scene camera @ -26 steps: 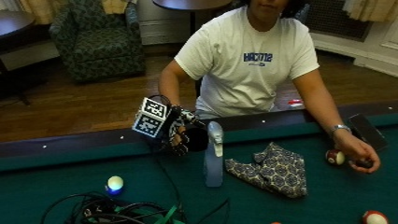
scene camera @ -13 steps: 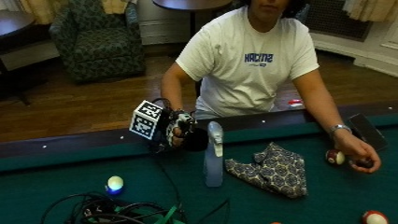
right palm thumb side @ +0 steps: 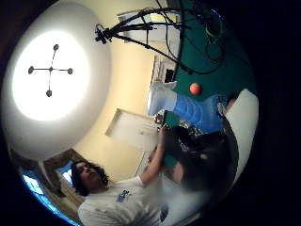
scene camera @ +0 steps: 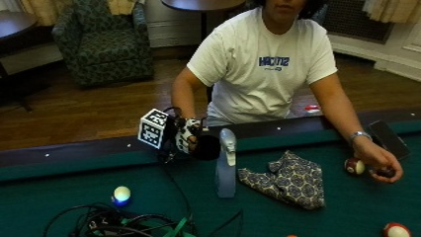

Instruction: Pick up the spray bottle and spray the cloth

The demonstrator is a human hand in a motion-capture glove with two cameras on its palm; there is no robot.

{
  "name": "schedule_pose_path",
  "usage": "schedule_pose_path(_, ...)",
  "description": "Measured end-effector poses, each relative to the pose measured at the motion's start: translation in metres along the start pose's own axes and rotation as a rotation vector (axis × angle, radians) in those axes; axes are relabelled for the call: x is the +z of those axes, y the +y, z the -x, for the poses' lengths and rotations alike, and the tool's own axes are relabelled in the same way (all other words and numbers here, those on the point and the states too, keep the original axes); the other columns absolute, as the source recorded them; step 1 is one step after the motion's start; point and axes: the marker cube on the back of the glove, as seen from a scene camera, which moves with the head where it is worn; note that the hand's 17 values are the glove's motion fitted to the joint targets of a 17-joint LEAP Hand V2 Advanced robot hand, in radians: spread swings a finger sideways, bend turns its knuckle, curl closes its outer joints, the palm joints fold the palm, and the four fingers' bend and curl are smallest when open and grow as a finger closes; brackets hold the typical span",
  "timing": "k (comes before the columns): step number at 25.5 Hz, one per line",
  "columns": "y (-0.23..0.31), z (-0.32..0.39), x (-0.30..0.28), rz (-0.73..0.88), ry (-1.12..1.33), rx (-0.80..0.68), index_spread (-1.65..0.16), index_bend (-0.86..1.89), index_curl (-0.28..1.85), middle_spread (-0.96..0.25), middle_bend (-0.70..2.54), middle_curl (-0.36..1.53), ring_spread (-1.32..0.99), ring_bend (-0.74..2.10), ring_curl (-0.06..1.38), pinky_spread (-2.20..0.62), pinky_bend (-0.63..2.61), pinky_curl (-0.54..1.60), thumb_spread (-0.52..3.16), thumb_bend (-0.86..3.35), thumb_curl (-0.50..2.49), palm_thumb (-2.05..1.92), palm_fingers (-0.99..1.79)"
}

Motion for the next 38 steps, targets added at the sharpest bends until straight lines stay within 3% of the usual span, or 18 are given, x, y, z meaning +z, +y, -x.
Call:
schedule_pose_path(9, -0.003, 0.01, 0.003, -0.018, -0.018, -0.008, -0.25, 0.89, 0.65, -0.23, 0.97, 0.78, -0.23, 1.13, 0.71, -0.1, 0.92, 0.72, 0.55, 0.05, 0.67, 0.96, 1.22)
schedule_pose_path(14, -0.001, 0.015, 0.005, 0.015, -0.036, -0.013, -0.24, 0.75, 0.64, -0.22, 0.94, 0.79, -0.21, 1.09, 0.72, -0.13, 0.98, 0.74, 0.65, -0.02, 0.68, 0.85, 1.07)
schedule_pose_path(26, 0.003, 0.018, 0.012, 0.125, -0.007, -0.007, -0.29, 0.27, 0.51, -0.16, 0.57, 0.6, -0.17, 0.84, 0.57, -0.14, 0.65, 0.57, 0.88, -0.01, 0.69, 0.78, 0.81)
schedule_pose_path(38, 0.0, 0.027, 0.034, 0.3, -0.039, -0.035, -0.36, 0.17, 0.43, -0.14, 0.37, 0.48, -0.15, 0.57, 0.43, 0.04, 0.36, 0.42, 1.1, -0.01, 0.65, 0.76, 0.66)
